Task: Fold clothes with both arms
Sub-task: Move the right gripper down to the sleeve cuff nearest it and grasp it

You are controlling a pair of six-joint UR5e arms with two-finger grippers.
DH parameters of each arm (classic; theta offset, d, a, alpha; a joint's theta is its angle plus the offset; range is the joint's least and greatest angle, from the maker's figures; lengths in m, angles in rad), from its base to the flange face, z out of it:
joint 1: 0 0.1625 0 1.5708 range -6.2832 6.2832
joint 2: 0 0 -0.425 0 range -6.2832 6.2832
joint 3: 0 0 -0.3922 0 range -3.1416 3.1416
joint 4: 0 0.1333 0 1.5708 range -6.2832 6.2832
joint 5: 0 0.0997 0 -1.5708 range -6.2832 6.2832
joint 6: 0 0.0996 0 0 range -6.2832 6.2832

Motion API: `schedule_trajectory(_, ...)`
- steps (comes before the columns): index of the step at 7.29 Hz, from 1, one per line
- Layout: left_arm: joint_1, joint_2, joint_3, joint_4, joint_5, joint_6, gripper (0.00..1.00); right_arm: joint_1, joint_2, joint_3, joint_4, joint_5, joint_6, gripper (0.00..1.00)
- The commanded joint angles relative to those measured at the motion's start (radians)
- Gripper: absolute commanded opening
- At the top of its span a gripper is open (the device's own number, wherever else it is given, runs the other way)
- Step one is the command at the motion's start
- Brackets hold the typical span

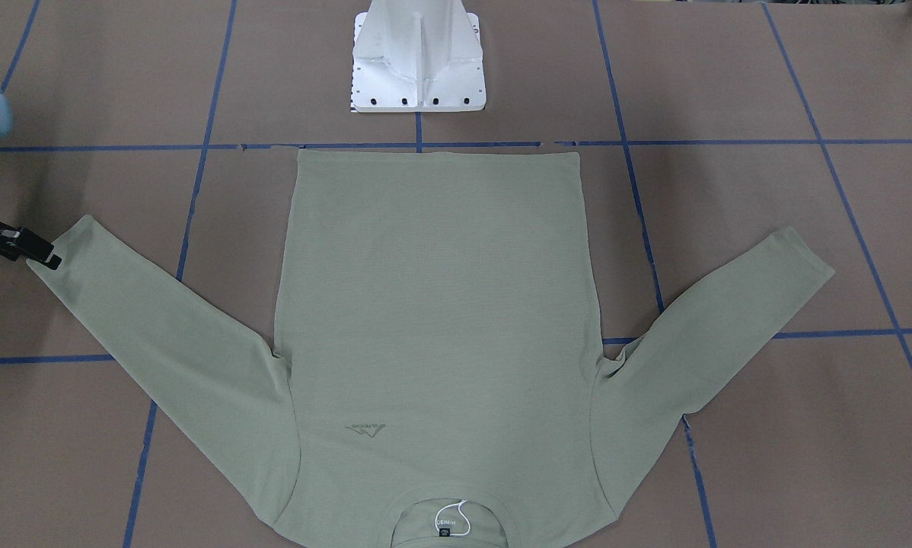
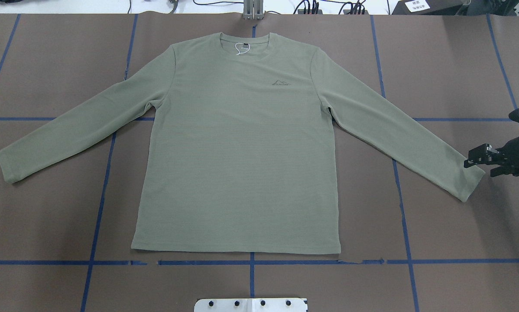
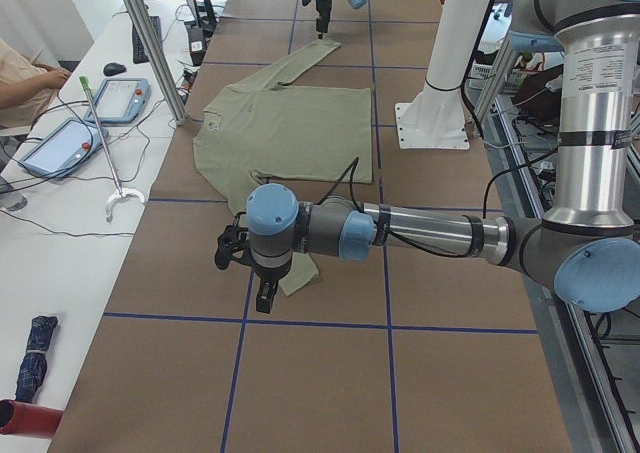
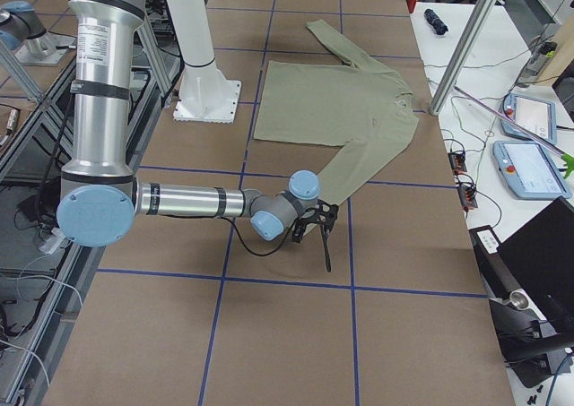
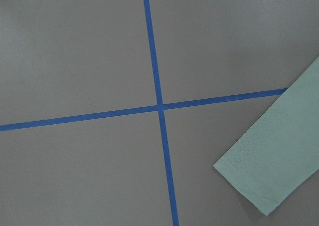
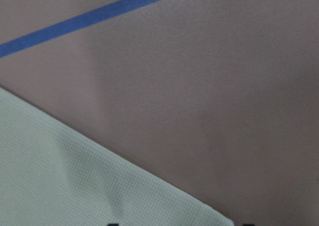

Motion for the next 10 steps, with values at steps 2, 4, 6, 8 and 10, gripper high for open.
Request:
schedule_trajectory(2,-0.002,0.003,-0.017,0.0,0.002,0.0,1.0,0.0,0.0,-0.007,0.002,0.001,0.063,0.36)
schedule_trajectory(4,-0.002,0.003,-0.018,0.0,0.002,0.0,1.0,-0.002,-0.002,-0.007,0.002,0.005,0.063,0.18)
schedule_trajectory(6,-0.002,0.003,-0.018,0.0,0.002,0.0,1.0,0.0,-0.003,0.0,0.002,0.009,0.063,0.0)
schedule_trajectory(8,-0.002,0.003,-0.021,0.001,0.002,-0.001,1.0,0.001,-0.005,0.07,-0.001,0.015,0.094,0.0)
schedule_trajectory(10,-0.002,0.003,-0.021,0.0,0.0,-0.001,1.0,-0.005,0.024,0.175,-0.017,0.024,0.222,0.0)
